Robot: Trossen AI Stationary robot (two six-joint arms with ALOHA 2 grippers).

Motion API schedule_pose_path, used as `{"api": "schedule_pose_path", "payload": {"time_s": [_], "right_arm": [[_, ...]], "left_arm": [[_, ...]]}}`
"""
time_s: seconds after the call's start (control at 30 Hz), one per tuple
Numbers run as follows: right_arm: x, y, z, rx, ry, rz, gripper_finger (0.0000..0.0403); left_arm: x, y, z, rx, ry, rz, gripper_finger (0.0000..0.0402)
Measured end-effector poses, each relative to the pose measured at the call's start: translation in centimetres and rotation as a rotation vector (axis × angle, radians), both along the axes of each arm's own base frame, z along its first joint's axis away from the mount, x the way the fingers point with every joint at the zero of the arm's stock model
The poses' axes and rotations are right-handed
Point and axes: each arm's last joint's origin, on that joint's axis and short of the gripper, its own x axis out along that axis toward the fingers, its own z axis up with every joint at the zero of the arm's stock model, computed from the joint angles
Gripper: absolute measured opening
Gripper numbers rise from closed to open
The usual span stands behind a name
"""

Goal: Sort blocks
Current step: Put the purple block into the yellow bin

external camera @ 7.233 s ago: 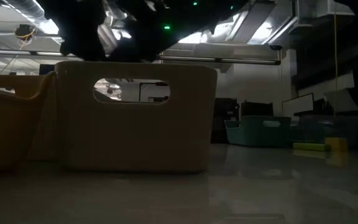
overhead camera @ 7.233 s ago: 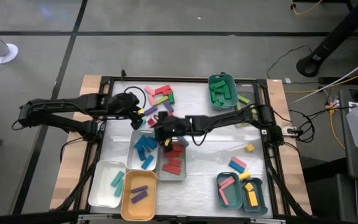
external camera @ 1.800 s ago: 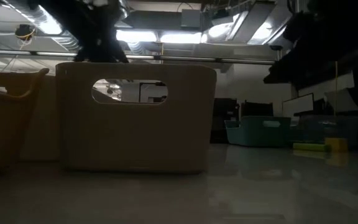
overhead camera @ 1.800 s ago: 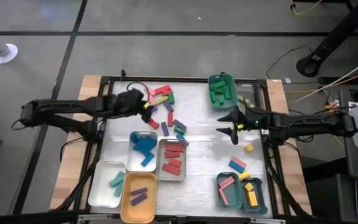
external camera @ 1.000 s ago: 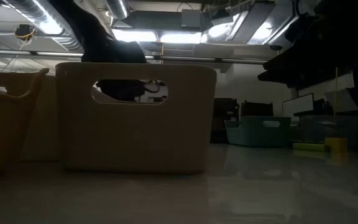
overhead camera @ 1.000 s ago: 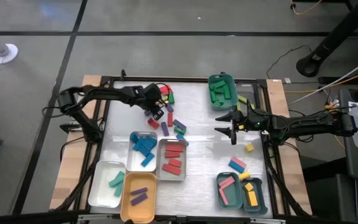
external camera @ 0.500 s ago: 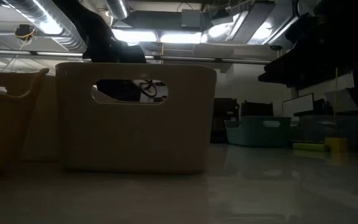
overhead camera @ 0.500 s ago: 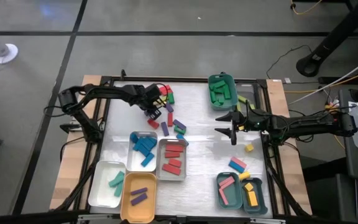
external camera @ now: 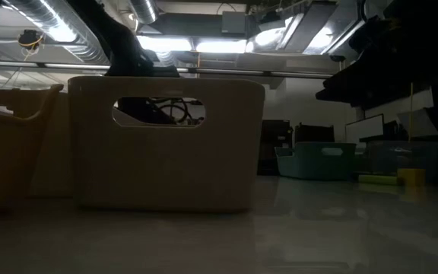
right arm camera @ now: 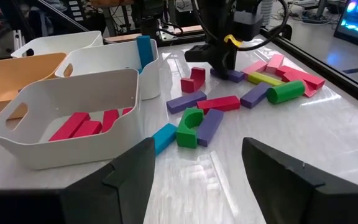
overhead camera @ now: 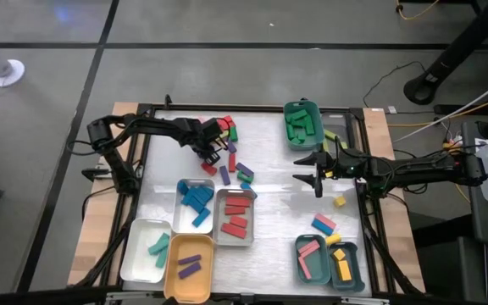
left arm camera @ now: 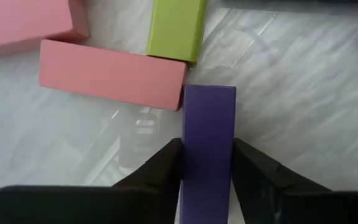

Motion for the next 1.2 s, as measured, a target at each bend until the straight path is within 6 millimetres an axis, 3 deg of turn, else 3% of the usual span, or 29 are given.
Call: {"api": "schedule_pose_path", "payload": {"time_s": [0.1, 0.27, 0.47, 0.6, 0.73, 0.83, 1.03, 1.2], "right_arm": [[0.0, 0.0, 0.0, 0.000, 0.000, 0.000, 0.0238], [0.0, 0.0, 0.0, 0.000, -0.001, 0.000, 0.0238], [0.0, 0.0, 0.0, 0.000, -0.001, 0.000, 0.0238], [0.0, 0.0, 0.0, 0.000, -0.001, 0.000, 0.0238], [0.0, 0.0, 0.0, 0.000, -0.001, 0.000, 0.0238], [0.0, 0.0, 0.0, 0.000, 0.000, 0.000, 0.0238], [0.0, 0.0, 0.0, 0.001, 0.005, 0.000, 0.0238], [0.0, 0.0, -0.1, 0.001, 0.006, 0.000, 0.0238]], "left_arm": [[-0.1, 0.0, 0.3, -0.001, -0.005, 0.000, 0.0083], [0.4, 0.3, 1.7, 0.027, -0.043, 0.000, 0.0081], [1.1, 0.5, 6.1, 0.003, -0.107, -0.015, 0.0081], [1.1, -1.1, 9.4, -0.242, -0.201, -0.027, 0.0081], [1.2, -5.4, 11.1, -0.599, -0.282, -0.142, 0.0082], [1.4, -9.7, 11.5, -0.743, -0.227, -0.247, 0.0090], [1.5, -19.1, 11.5, -0.849, -0.080, -0.388, 0.0097], [0.7, -24.9, 11.6, -0.865, -0.039, -0.422, 0.0099]]}}
